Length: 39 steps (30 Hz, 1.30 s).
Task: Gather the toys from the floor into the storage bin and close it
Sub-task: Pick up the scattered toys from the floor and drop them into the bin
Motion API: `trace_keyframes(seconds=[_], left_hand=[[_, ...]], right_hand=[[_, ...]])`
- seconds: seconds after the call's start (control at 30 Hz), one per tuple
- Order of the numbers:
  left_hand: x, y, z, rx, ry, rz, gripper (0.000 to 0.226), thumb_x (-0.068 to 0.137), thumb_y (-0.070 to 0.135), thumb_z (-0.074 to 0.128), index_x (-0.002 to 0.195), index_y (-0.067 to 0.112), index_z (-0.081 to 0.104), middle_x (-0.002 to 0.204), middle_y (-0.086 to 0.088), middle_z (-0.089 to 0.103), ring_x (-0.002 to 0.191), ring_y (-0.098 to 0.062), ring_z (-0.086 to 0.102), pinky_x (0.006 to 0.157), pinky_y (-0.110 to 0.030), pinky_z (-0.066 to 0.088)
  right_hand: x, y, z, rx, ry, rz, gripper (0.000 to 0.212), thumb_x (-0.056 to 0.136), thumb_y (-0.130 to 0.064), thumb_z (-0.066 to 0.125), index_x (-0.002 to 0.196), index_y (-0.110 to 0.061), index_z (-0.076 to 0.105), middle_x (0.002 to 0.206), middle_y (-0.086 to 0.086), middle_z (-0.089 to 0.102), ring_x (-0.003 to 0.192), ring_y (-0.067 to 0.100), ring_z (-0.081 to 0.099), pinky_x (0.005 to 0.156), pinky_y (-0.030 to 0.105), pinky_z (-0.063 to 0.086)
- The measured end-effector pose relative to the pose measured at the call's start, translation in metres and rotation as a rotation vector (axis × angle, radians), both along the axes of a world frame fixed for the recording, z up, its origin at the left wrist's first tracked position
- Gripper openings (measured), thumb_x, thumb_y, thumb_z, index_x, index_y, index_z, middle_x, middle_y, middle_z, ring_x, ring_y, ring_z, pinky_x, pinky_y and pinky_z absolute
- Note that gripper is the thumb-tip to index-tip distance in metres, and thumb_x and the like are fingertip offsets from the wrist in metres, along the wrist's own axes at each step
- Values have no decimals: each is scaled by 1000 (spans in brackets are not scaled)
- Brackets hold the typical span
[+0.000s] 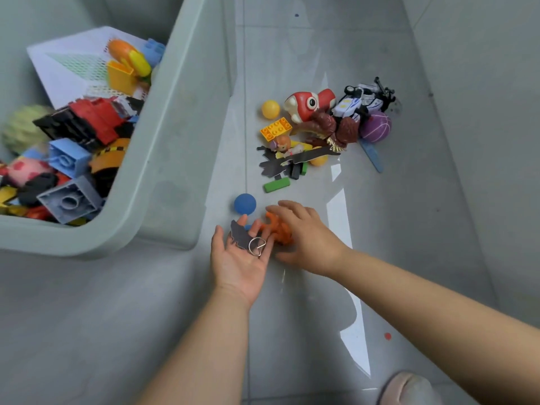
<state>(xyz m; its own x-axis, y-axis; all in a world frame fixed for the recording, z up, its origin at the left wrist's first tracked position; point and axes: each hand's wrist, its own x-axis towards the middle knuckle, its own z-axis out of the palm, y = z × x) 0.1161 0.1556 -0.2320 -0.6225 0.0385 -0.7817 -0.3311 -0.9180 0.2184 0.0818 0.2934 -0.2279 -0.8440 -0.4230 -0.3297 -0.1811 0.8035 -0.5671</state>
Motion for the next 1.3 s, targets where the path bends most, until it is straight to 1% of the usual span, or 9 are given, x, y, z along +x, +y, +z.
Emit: trace_keyframes(seconds=[0.13, 0.27, 0.43, 0.5, 0.63, 0.83, 1.0, 1.17, 1.3], left_hand=[[4, -10, -2, -14, -5, 21, 45, 94, 49, 36, 105, 14, 63, 107, -13, 63, 104, -29, 60, 85, -40, 47], [6, -19, -2, -16, 4, 13, 47, 92, 53, 37, 104, 15, 63, 106, -12, 65, 100, -30, 61, 89, -42, 47], [8, -21, 4, 4, 77, -41, 47, 84, 60, 44, 91, 18, 65, 88, -8, 69, 79, -24, 68, 71, -33, 55], [8, -21, 3, -38, 90, -57, 36, 86, 52, 48, 90, 20, 64, 89, -6, 66, 84, -23, 65, 76, -35, 53], [12, -22, -2, -216, 87, -149, 14, 90, 32, 52, 82, 22, 58, 86, -1, 60, 85, -19, 61, 78, -36, 51], [16, -28, -6, -435, 31, -161, 14, 87, 11, 60, 91, 24, 57, 90, -3, 61, 80, -19, 61, 74, -35, 52], [17, -34, -7, -545, 28, -184, 17, 86, 10, 63, 96, 23, 58, 90, -1, 60, 83, -20, 61, 74, -34, 54], [18, -27, -8, -773, -6, -258, 27, 80, 15, 72, 97, 28, 57, 97, -2, 58, 70, -12, 57, 73, -31, 52], [16, -18, -5, -784, 70, -344, 37, 75, 28, 77, 105, 28, 55, 99, 0, 59, 77, -11, 58, 65, -21, 50]], right_hand=[[-4, 2, -27, 64, 13, 37, 54, 82, -26, 64, 133, -24, 45, 137, 5, 43, 120, 32, 42, 100, 27, 29], [-9, -4, -8, -193, 59, -268, 52, 76, -17, 70, 125, -23, 53, 124, 3, 51, 112, 26, 48, 90, 26, 38], [15, -43, 34, -323, -75, 18, 80, 66, -37, 80, 135, -26, 40, 125, -7, 47, 111, 12, 46, 90, 18, 37], [9, -42, 37, -357, -105, -101, 67, 74, -39, 74, 131, -23, 44, 122, -7, 46, 103, 8, 48, 81, 7, 36], [-15, -27, 13, -50, 49, -130, 33, 88, -31, 59, 118, -19, 54, 118, -1, 51, 100, 15, 53, 77, 19, 42], [-7, -45, -27, 209, 83, 93, 42, 83, -35, 61, 121, -18, 54, 120, 3, 49, 108, 24, 47, 79, 34, 45], [-4, -36, -34, 1, 32, -50, 16, 84, -18, 63, 97, -8, 65, 110, 8, 54, 98, 25, 52, 82, 30, 45], [-3, -24, -25, -19, -65, -141, 29, 84, -15, 61, 110, -13, 50, 95, 3, 58, 82, 18, 53, 75, 33, 48], [3, -29, 1, -456, -209, -440, 39, 79, -5, 68, 105, -20, 44, 81, -1, 60, 70, 10, 57, 70, 23, 50]])
